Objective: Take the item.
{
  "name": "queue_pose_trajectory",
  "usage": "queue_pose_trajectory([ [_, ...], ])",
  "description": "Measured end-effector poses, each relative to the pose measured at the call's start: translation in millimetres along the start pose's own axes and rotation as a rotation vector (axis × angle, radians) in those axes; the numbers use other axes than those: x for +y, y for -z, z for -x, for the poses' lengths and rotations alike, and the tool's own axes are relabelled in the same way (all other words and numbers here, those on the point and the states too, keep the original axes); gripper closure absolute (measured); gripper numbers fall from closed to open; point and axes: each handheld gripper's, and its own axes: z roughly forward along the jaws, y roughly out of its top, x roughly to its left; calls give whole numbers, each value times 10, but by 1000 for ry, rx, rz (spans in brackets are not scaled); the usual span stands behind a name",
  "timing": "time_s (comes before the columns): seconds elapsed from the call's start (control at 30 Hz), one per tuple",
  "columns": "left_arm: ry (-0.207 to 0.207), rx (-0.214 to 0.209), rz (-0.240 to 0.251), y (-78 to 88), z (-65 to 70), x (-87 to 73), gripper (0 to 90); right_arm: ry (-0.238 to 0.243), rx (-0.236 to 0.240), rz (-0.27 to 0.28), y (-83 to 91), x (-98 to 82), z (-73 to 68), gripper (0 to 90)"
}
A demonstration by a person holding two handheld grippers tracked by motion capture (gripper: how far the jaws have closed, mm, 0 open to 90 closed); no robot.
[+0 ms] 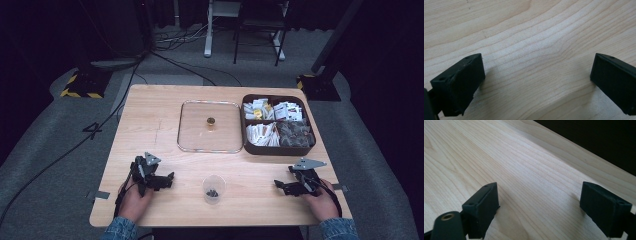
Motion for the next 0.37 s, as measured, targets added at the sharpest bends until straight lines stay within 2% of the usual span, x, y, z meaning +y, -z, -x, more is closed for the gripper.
queue_pose_trajectory([
  [0.03,-1,0,0,0,0,0,0,5,6,23,-27,-21,-3,87],
  [0.17,1,0,0,0,1,-1,0,7,2,30,-64,-20,-5,31],
  [0.37,0,1,-2,2,1,-1,0,1,-4,25,-75,-13,-5,16],
])
